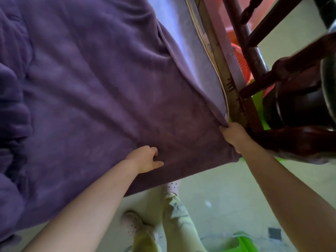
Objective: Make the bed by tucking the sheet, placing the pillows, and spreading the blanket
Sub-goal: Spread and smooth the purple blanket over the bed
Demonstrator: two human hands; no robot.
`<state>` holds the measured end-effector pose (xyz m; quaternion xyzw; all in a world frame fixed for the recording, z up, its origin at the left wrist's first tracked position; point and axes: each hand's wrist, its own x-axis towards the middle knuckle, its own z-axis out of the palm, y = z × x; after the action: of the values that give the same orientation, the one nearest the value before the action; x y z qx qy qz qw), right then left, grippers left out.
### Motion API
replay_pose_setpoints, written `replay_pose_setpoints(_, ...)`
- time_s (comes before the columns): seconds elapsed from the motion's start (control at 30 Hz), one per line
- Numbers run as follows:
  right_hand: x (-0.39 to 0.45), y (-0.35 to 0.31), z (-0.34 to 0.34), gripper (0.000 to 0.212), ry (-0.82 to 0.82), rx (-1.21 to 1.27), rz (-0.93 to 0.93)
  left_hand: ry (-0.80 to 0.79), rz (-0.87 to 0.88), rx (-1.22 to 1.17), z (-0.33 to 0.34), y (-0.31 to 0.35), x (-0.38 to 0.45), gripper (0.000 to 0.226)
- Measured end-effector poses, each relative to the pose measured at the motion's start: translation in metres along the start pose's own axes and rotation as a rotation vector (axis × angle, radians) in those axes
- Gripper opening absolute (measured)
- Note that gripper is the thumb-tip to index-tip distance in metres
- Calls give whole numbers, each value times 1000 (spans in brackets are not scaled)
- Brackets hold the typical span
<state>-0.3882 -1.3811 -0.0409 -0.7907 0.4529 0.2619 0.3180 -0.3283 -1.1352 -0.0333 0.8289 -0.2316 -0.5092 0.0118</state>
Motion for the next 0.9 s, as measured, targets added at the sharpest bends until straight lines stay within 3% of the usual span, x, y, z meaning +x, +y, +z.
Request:
replay_pose_setpoints(0.13,-15,-7,-38,30,265,-271,-23,132,78,-82,-3,2,-5,39)
replay_pose_setpoints(0.2,-20,-16,-55,30,363,-285,-59,192,107,-143,-6,4,-5,34)
replay_pose_setpoints(0.3,-25,-21,-63,29,447,-262,-112,156,74,-377,-9,4,-3,21)
replay_pose_setpoints(0.37,-25,-14,-52,28,420,-331,-108,93,45,-421,-7,3,-2,22)
replay_pose_setpoints(0.5,-10,3,-18,25,286,-524,-132,-33,23,-273,7,-1,-4,29)
replay_pose_setpoints(0.8,4,-10,-13,35,95,-543,-67,-87,-6,-154,2,-11,-11,24)
replay_pose_setpoints(0.9,3,-28,-19,40,49,-533,-129,24,-15,-132,-18,-9,-4,22)
